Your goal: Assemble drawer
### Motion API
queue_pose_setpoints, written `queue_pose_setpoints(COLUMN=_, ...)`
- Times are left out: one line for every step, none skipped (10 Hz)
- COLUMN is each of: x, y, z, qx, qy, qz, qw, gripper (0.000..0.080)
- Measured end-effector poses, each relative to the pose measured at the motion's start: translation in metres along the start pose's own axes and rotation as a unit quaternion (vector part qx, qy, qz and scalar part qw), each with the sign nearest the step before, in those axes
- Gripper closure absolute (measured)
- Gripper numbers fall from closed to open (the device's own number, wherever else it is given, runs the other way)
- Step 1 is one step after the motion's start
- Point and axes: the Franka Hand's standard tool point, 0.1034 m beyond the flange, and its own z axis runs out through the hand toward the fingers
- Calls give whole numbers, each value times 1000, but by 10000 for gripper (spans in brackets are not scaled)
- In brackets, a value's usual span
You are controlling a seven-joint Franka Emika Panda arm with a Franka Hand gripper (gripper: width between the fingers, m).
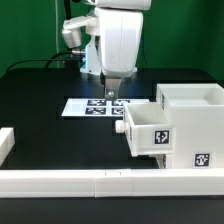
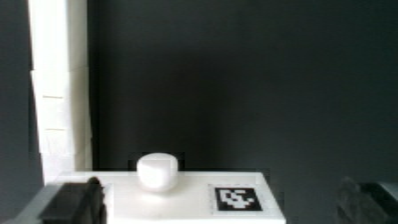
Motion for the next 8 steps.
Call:
queue_pose_setpoints(x=-1, y=-1, z=3, qx=2, qy=1, qz=0, qw=1000, gripper=150)
queue_pose_setpoints(x=-8, y=-2, z=19, qx=-3, qy=42, qz=-34, qw=999, gripper=150)
queue_pose_setpoints(x=-15, y=2, z=28, qx=2, qy=56, qz=-24, qw=998, gripper=150)
queue_pose_setpoints(x=-13, y=11, z=32, qx=3, qy=78, qz=-37, qw=996, gripper=150)
queue_pose_setpoints(x=-13, y=18, z=37, qx=7, qy=107, qz=-29, qw=994, gripper=150)
queue_pose_setpoints(x=-13, y=22, z=43, qx=7, qy=122, qz=-23, qw=992, gripper=150)
queue_pose_setpoints(x=-5, y=21, z=49, qx=11, qy=128, qz=-24, qw=991, gripper=150)
queue_pose_setpoints(x=5, y=21, z=52, qx=16, qy=130, qz=-15, qw=991, gripper=150)
